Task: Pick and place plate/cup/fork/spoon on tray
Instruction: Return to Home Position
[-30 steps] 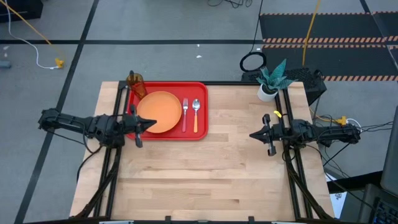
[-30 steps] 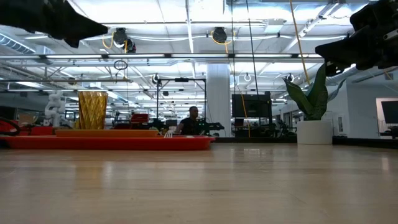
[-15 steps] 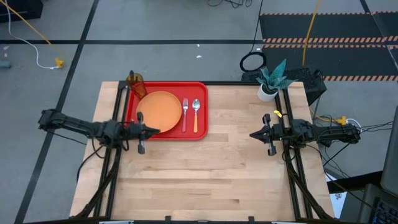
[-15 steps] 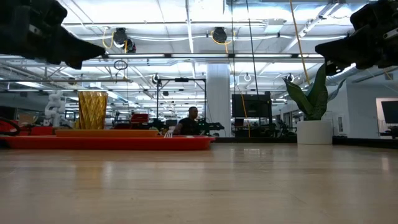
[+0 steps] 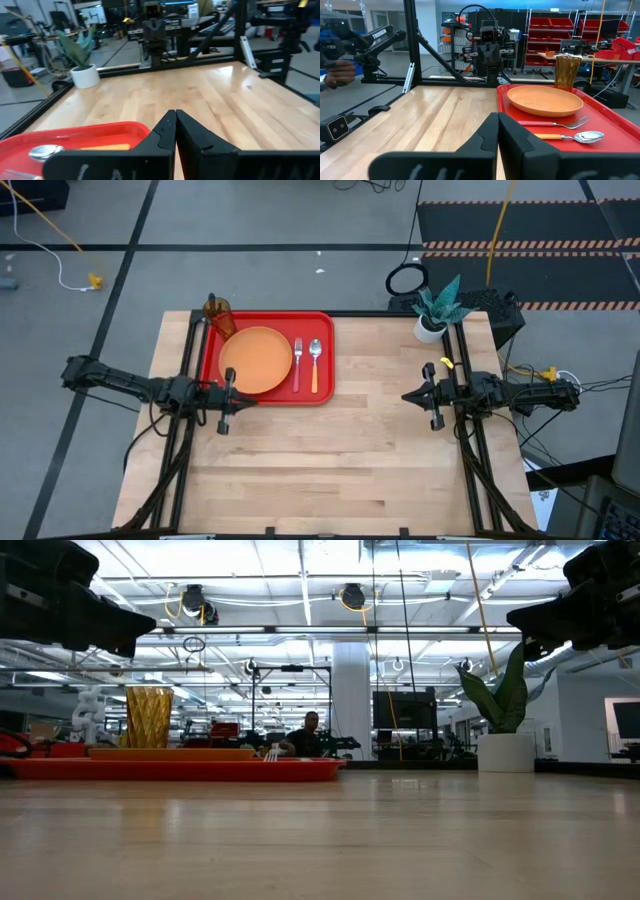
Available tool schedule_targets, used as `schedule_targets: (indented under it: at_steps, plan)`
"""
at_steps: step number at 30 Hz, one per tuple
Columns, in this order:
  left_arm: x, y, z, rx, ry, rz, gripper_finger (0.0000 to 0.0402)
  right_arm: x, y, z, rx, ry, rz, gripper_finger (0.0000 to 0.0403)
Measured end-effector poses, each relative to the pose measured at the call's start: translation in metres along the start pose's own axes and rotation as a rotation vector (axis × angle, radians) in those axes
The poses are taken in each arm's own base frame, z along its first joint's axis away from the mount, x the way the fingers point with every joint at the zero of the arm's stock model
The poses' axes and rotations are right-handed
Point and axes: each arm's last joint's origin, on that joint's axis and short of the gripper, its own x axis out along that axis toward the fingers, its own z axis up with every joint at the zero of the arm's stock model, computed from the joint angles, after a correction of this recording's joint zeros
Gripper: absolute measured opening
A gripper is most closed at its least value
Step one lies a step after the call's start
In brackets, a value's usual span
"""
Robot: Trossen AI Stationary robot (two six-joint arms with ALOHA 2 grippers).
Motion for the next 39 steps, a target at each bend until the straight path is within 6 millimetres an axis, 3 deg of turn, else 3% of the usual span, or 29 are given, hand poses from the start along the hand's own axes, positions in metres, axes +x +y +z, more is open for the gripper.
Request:
schedule_targets:
  at_steps: [7, 17, 39]
  plan:
    - [0.0, -0.001, -0.002, -0.002, -0.032, -0.034, 0.0007, 0.0, 0.0, 0.0, 0.0, 0.0, 0.0, 0.0]
    - [-0.001, 0.01, 0.0, -0.001, -0.054, 0.048, 0.0004, 0.0, 0.0, 0.0, 0.0, 0.0, 0.0, 0.0]
    - [-0.022, 0.021, 0.0, -0.014, -0.095, 0.152, 0.001, 0.0, 0.0, 0.0, 0.0, 0.0, 0.0, 0.0]
